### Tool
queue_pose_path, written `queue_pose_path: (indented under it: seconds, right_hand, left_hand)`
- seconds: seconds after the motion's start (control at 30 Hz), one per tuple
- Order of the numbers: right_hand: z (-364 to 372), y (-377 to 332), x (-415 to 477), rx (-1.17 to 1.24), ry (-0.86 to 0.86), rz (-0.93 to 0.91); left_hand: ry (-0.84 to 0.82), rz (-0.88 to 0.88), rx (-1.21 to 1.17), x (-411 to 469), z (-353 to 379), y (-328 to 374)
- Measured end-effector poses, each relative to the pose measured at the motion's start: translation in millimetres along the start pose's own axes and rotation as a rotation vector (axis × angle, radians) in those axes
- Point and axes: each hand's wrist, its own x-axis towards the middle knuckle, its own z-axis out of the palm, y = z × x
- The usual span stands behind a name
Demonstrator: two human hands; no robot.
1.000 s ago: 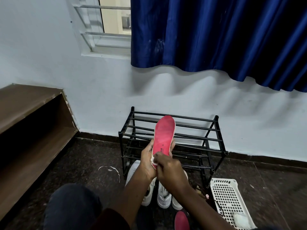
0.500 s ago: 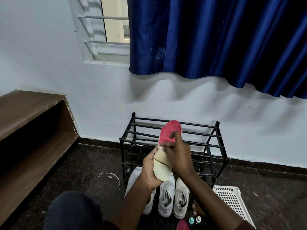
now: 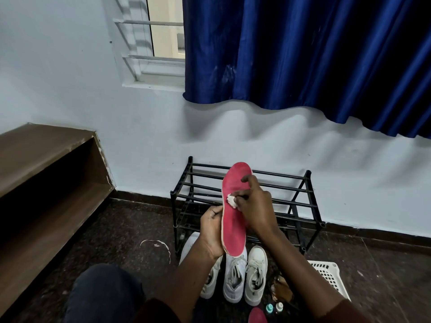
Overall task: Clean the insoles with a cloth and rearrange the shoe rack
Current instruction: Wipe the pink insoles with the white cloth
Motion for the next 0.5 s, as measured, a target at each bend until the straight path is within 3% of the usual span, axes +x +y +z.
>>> queue_pose_path:
  seconds: [0.17, 0.3, 0.5]
  right_hand:
    - [22, -1, -35, -0.064, -0.177, -0.186]
    - [29, 7, -55, -0.044, -0.224, -0.234]
    - [34, 10, -29, -0.025, -0.016, -0.226]
  left_hand:
    - [0.036, 0.046, -0.092, -1, 0, 3]
    - [0.06, -0.035, -0.074, -4, -11, 1]
    - [0.052, -0.02, -0.055, -10, 0, -6]
